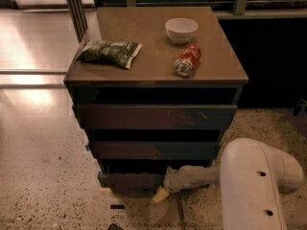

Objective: Open bottom drawer

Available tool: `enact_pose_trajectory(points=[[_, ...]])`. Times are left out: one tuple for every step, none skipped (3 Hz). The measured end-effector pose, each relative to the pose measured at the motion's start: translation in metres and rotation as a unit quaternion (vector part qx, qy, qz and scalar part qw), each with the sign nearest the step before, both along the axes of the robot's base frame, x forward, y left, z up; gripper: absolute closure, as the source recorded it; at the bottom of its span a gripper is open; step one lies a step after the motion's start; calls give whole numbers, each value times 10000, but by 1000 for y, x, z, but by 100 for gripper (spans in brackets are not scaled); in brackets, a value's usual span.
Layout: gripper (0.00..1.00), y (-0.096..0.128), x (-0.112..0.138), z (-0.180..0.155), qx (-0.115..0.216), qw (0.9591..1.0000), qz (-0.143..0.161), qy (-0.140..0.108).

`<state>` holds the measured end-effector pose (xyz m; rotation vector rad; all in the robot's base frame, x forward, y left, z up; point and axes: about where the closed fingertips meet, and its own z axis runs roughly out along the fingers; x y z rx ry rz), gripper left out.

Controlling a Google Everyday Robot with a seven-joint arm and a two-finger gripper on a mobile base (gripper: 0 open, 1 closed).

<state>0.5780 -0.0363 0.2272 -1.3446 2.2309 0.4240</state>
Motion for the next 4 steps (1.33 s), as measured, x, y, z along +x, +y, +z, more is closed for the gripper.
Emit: enact_pose_trajectory(points=[[0,5,-40,0,5,9998,118,129],[0,5,-40,0,4,9998,119,130],[0,5,-36,-10,-74,9998,130,163],[0,2,-40,-26,-99,9993,67,342]])
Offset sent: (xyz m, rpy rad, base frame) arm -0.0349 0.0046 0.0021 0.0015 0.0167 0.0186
